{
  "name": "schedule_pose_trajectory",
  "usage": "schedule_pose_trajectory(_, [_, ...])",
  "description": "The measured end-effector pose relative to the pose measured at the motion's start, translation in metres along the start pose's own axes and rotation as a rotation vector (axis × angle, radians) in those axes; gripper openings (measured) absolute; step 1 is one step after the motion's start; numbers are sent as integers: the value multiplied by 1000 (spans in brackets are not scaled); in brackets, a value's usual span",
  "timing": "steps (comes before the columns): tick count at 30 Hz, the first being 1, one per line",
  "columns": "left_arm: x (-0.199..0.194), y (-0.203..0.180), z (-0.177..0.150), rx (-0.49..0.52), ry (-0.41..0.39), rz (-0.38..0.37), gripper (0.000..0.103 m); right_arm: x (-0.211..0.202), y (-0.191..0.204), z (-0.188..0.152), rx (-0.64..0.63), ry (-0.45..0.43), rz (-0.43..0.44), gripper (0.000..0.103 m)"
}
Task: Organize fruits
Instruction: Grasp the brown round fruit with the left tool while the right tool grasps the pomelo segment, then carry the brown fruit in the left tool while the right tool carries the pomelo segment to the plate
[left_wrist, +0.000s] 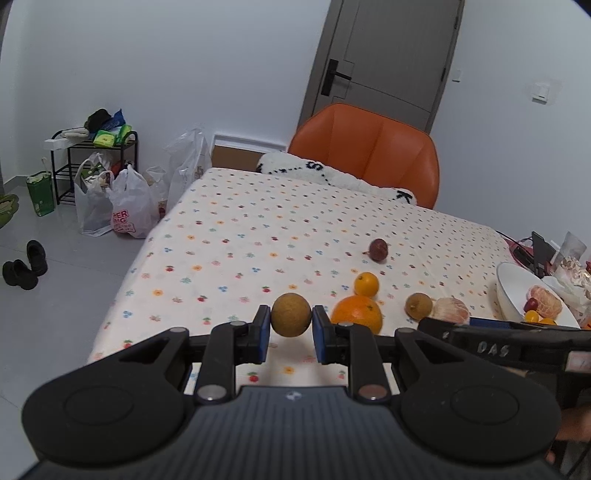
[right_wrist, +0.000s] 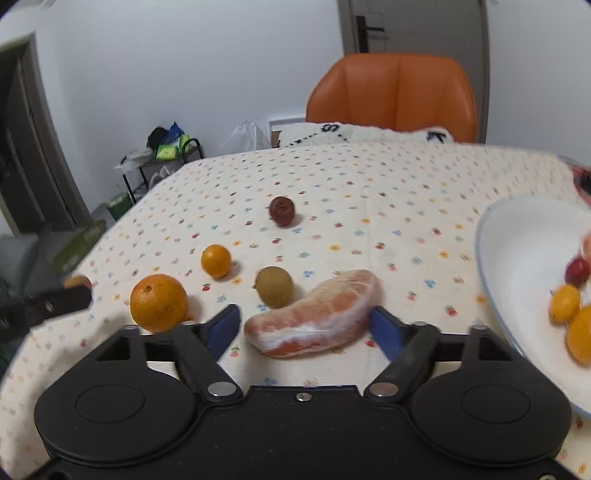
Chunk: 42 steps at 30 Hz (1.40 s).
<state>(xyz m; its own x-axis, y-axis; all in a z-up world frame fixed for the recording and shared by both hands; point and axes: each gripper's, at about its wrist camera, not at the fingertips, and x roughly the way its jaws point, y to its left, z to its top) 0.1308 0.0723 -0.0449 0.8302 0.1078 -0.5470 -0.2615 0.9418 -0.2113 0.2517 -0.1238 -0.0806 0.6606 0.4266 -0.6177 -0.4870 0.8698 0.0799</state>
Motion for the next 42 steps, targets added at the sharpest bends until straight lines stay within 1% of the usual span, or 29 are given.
schedule_pose_trajectory(3, [-1, 7, 1, -8, 0, 18, 22, 6, 13, -3, -79, -5, -44, 83])
schedule_pose_trajectory(4, [-1, 9, 1, -11, 1, 22, 22, 6, 14, -3, -86, -7, -50, 77])
schedule_pose_trajectory(5, [-1, 10, 1, -13, 3, 26, 22, 4, 13, -3, -88, -12, -48, 73])
schedule_pose_trajectory(10, [0, 5, 0, -8, 4, 16, 22, -3, 7, -6, -106, -9, -6, 72])
schedule_pose_trajectory(17, [-3, -9, 1, 13, -2, -8, 22, -19, -7, -9, -37, -21, 30, 71])
schedule_pose_trajectory(23, [-10, -18, 4, 30, -16, -19, 22, -38, -16, -5, -2, -72, 55, 71])
schedule_pose_trajectory(32, [-16, -44, 9, 71, -36, -44, 22, -69, -32, 8, 28, -168, 74, 71])
schedule_pose_trajectory(36, [-16, -57, 11, 90, -38, -60, 22, -78, -45, 10, 48, -197, 62, 71])
schedule_pose_trajectory(42, [-13, -79, 13, 117, -38, -88, 22, -88, -70, 9, 80, -221, 21, 71])
